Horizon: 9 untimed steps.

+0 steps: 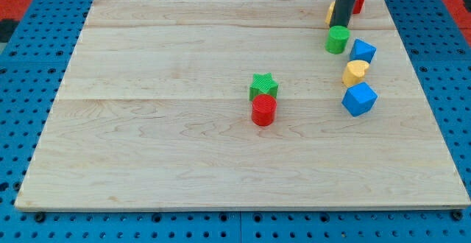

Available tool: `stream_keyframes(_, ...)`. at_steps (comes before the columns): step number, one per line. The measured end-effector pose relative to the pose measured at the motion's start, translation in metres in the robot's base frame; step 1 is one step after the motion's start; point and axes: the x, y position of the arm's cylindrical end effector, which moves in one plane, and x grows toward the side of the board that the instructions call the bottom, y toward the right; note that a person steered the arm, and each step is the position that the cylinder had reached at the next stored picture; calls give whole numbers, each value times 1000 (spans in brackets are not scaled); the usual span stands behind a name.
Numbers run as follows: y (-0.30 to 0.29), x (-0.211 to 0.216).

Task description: Move green circle above green star

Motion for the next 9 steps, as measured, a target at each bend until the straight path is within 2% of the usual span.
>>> stream_keyframes(3,41,8)
stream_keyframes(4,31,16)
stream_keyframes(6,-25,21)
stream_keyframes(9,-28,74)
